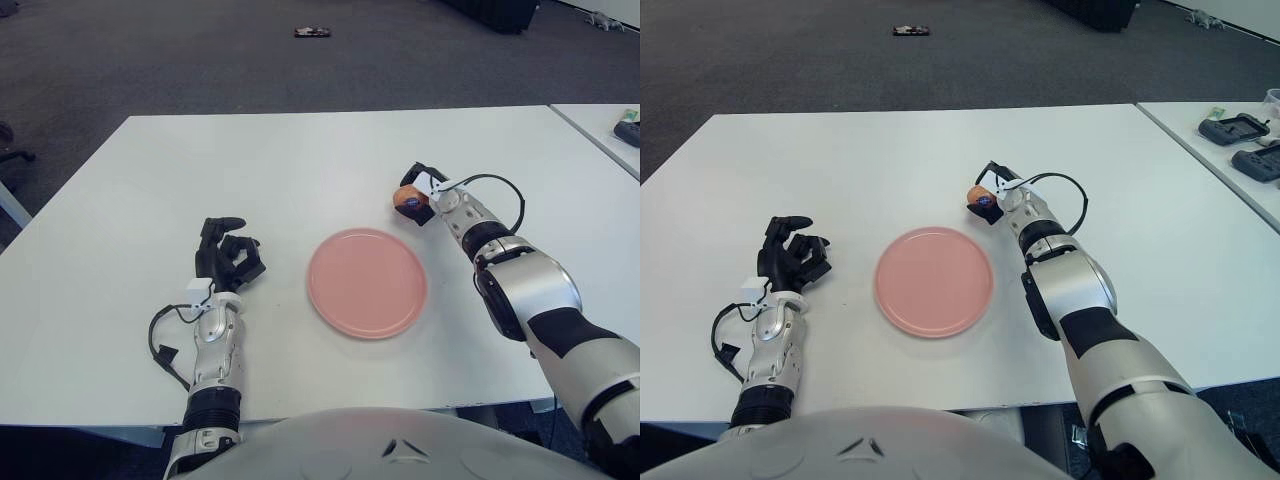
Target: Put the apple into the plate.
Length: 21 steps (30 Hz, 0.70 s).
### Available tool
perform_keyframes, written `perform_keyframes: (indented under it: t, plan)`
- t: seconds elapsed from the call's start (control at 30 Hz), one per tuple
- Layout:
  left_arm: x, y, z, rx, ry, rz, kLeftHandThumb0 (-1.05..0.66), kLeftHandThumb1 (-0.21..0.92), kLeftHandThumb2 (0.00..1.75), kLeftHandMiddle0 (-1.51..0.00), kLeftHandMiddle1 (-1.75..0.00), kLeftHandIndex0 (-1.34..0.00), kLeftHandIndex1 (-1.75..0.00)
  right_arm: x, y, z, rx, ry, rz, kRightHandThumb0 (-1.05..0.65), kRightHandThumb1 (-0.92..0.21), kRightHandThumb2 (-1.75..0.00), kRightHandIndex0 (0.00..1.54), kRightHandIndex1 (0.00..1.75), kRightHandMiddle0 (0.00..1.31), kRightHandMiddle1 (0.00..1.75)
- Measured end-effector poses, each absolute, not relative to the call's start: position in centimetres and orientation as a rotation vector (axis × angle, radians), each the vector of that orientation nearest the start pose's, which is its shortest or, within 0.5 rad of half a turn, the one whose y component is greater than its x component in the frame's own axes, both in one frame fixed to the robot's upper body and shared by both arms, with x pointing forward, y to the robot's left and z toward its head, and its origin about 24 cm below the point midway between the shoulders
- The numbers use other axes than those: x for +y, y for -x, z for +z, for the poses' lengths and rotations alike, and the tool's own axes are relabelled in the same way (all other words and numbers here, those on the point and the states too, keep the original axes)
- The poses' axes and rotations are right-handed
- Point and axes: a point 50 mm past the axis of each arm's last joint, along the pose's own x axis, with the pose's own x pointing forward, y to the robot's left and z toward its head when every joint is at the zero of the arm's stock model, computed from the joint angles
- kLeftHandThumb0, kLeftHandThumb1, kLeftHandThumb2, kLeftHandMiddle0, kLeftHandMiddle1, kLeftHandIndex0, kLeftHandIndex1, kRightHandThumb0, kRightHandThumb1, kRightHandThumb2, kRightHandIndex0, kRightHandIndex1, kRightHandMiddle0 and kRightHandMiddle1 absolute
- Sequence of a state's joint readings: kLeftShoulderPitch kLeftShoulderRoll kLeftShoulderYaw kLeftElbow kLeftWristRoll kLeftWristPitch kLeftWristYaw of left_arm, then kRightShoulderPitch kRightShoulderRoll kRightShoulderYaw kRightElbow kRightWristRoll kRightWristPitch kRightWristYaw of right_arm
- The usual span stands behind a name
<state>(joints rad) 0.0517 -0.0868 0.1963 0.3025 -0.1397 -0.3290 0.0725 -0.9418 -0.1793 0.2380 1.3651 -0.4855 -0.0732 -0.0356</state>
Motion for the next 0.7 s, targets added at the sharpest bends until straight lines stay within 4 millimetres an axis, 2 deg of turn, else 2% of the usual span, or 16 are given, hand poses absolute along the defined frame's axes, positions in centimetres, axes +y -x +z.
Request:
perform_keyframes:
  t: [0.37, 0.7]
  plan:
    - [18.6, -22.4, -1.3, 0.032, 0.206, 0.341, -0.01, 0.35, 1.28, -0.56, -1.75, -0.41, -1.7, -14.1, -38.3, 4.5, 0.253, 0.906, 0.211, 0.0, -0.06, -1.59, 0.85, 1.65, 0.57, 1.75]
    - [18.6, -22.5, -1.3, 0.033, 0.202, 0.341, -0.01, 0.35, 1.29, -0.56, -1.75, -0.38, -1.74, -13.8, -38.5, 5.2, 0.18, 0.84, 0.211, 0.0, -0.05, -1.59, 0.85, 1.64, 0.57, 1.75]
